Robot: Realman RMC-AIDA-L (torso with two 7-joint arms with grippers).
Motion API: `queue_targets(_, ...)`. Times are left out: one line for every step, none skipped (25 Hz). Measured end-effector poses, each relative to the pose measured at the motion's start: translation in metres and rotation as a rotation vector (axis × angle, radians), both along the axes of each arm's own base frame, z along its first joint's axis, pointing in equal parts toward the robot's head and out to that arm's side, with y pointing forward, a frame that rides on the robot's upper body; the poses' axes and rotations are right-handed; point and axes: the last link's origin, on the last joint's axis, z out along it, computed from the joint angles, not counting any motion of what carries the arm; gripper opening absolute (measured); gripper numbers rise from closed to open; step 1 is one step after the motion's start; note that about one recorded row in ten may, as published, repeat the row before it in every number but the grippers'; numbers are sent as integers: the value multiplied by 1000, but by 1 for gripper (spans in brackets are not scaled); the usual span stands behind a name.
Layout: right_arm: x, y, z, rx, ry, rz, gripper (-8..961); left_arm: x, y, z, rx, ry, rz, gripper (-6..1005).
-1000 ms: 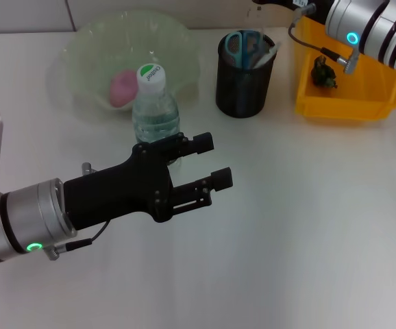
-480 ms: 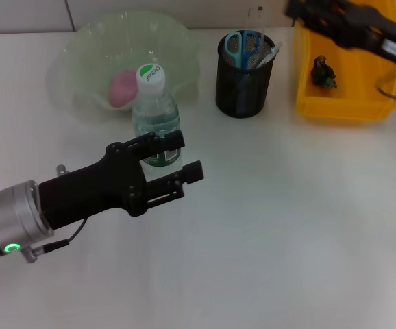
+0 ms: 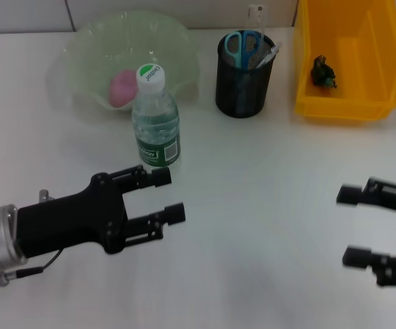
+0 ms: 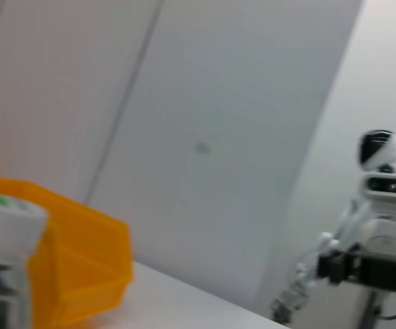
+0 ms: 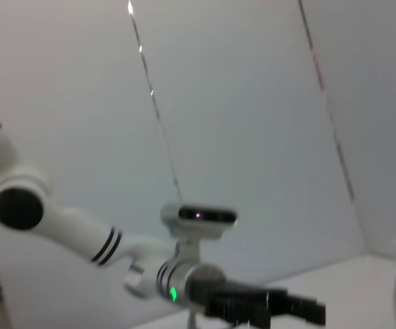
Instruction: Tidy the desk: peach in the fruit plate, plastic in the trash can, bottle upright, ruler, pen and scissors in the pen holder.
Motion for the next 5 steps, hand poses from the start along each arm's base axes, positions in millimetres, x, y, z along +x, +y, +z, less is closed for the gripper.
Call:
queue_targets(3, -5, -7, -40, -21, -6, 799, 0, -7, 5, -35, -3, -49, 695)
queue_targets(3, -7, -13, -65, -29, -14, 799, 0, -8, 6, -41, -3, -59, 695)
queue_targets(3, -7, -13, -65, -29, -14, 799, 0, -8, 6, -41, -3, -59, 695)
queue_targets(3, -7, -15, -70, -30, -15, 799, 0, -8, 6, -41, -3, -59, 695)
queue_targets(3, -7, -16, -75, -30, -17, 799, 0, -8, 6, -41, -3, -59, 695)
